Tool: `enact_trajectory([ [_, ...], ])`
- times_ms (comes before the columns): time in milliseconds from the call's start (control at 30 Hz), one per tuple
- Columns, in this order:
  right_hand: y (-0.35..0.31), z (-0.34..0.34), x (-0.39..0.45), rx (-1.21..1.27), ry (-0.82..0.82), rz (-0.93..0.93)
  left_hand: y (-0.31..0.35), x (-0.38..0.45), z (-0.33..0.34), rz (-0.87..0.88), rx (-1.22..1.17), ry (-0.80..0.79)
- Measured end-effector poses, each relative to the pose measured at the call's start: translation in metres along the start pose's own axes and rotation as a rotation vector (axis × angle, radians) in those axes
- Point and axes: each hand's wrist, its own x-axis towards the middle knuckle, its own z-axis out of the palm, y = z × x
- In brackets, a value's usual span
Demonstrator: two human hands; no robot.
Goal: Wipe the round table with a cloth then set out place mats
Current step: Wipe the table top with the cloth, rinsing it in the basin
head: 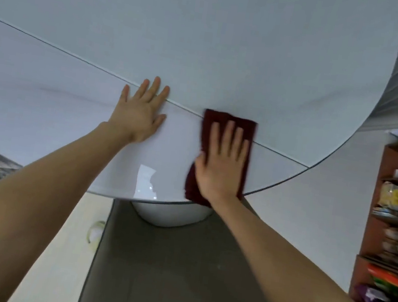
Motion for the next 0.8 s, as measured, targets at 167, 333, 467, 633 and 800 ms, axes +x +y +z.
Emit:
enact_trajectory([
  [167, -0.096, 0.004, -0.003, 0.033, -0.084, -0.484, -0.053, -0.018, -0.007, -0.038, 0.031, -0.056],
  [333, -0.077, 0.013, 0.0, -0.021, -0.024, -0.098, -0.145, -0.05, -0.022, -0.156, 0.019, -0.101],
  [467, -0.164, 0.009, 0.015, 0.135, -0.008, 0.725, -0.225, -0.086, -0.037, -0.192, -0.003, -0.13],
  [633, -0.301, 0.019, 0.031, 0.05, 0.025, 0.334, -0.304, -0.102, -0.04, -0.216, -0.092, -0.139],
  [800, -0.387, 0.028, 0.032, -0.026, -0.019, -0.466, -0.319, -0.1, -0.037, -0.171, -0.175, -0.08],
])
